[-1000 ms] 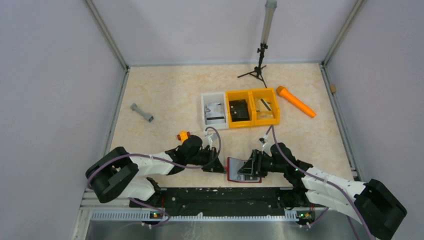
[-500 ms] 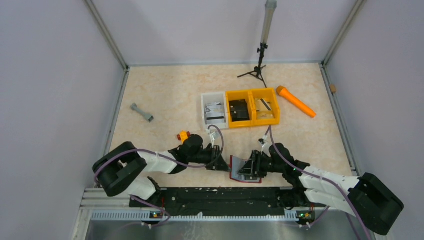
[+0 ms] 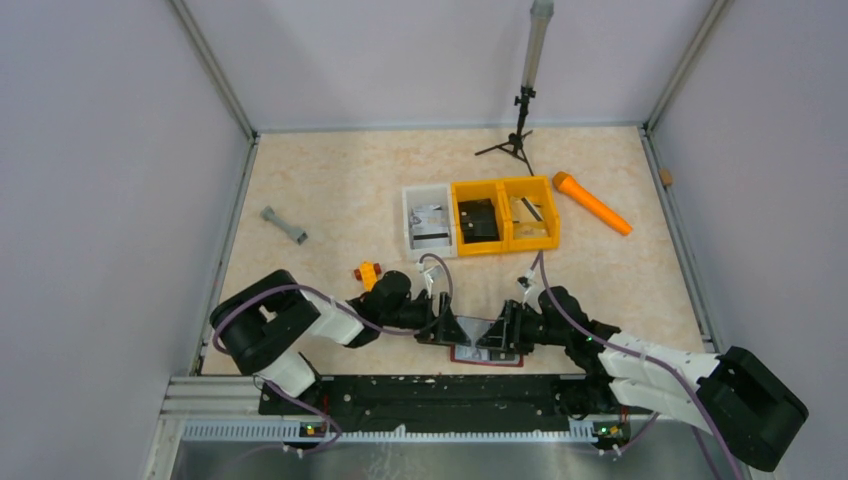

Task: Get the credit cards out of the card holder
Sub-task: Remove the credit card from the card holder.

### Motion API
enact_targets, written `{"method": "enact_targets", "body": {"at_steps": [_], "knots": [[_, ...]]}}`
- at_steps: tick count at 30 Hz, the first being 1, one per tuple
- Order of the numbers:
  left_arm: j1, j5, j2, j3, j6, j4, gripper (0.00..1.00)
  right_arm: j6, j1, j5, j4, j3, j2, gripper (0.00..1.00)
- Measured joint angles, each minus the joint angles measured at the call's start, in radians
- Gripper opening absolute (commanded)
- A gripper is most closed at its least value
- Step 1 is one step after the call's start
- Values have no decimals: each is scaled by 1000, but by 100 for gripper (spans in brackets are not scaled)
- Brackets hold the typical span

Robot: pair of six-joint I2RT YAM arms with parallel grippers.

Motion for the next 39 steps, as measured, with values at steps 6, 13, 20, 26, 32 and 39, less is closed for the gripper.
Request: {"method": "enact_targets", "body": {"at_steps": [6,13,20,26,32,39], "knots": [[0,16,66,0,-66,158,77,-3,0,1,0,0,-2,52],[-7,18,108,0,-102,239,65,-4,0,3,-1,0,-2,51],[-8,13,116,12,-92,209,44,-4,0,7,-10,0,-10,50],[-8,13,116,18,-87,187,29,-4,0,22,-36,0,-38,50],[-8,4,116,18,-81,172,10,-5,0,37,-77,-1,-80,50],[-8,-13,116,19,-72,146,0,-14,0,48,-121,-1,-126,58]]}}
